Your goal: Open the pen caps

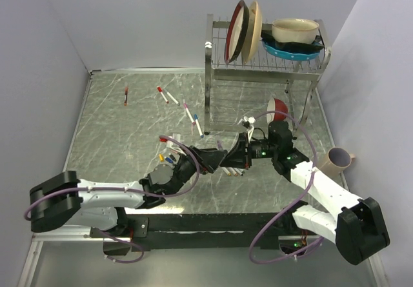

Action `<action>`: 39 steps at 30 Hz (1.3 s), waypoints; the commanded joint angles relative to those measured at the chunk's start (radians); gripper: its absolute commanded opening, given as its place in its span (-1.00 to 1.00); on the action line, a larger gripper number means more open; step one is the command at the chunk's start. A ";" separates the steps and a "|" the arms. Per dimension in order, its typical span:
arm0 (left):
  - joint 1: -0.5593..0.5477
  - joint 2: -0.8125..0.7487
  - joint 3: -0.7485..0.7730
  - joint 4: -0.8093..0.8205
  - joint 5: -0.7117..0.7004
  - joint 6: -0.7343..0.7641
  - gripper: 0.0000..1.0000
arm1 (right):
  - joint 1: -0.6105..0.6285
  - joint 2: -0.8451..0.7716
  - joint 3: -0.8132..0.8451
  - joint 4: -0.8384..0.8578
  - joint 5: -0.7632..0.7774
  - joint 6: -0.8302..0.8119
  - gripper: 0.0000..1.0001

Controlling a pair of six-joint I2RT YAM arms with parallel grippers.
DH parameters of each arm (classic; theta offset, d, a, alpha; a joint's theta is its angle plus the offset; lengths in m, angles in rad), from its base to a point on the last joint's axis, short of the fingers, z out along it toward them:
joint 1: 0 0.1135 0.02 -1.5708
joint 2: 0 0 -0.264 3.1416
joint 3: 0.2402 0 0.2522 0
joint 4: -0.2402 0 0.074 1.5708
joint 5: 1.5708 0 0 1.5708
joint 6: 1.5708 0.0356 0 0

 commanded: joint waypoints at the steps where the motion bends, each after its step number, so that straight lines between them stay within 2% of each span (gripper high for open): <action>1: 0.003 -0.067 0.051 -0.055 -0.025 0.077 0.64 | 0.010 0.011 0.043 -0.037 -0.075 -0.104 -1.00; 3: 0.011 -0.072 0.065 -0.091 -0.036 0.079 0.59 | 0.012 0.008 0.041 -0.040 -0.083 -0.112 -1.00; 4: 0.015 -0.073 0.069 -0.100 -0.033 0.082 0.44 | 0.010 0.010 0.041 -0.042 -0.081 -0.112 -1.00; 6: 0.021 -0.072 0.083 -0.123 -0.028 0.083 0.38 | 0.010 0.008 0.043 -0.048 -0.084 -0.116 -1.00; 7: 0.021 -0.064 0.086 -0.128 -0.013 0.085 0.28 | 0.010 0.010 0.041 -0.049 -0.084 -0.118 -1.00; 12: 0.028 -0.043 0.107 -0.134 0.015 0.099 0.13 | 0.012 0.016 0.044 -0.057 -0.078 -0.124 -1.00; 16: 0.034 -0.026 0.127 -0.145 0.027 0.118 -0.13 | 0.012 0.019 0.044 -0.062 -0.072 -0.124 -1.00; 18: 0.040 -0.023 0.138 -0.154 0.039 0.126 -0.20 | 0.013 0.023 0.049 -0.068 -0.071 -0.125 -1.00; 21: 0.046 -0.017 0.150 -0.175 0.055 0.125 -0.43 | 0.015 0.025 0.052 -0.077 -0.068 -0.130 -1.00; 25: 0.066 -0.027 0.152 -0.200 0.061 0.123 -0.98 | 0.016 0.034 0.061 -0.098 -0.058 -0.154 -1.00; 31: 0.178 -0.208 0.118 -0.330 -0.055 0.120 -0.99 | 0.019 0.057 0.090 -0.192 -0.022 -0.240 -1.00; 39: 0.385 -0.448 0.069 -0.477 -0.076 0.140 -0.99 | 0.079 0.138 0.167 -0.368 0.054 -0.381 -1.00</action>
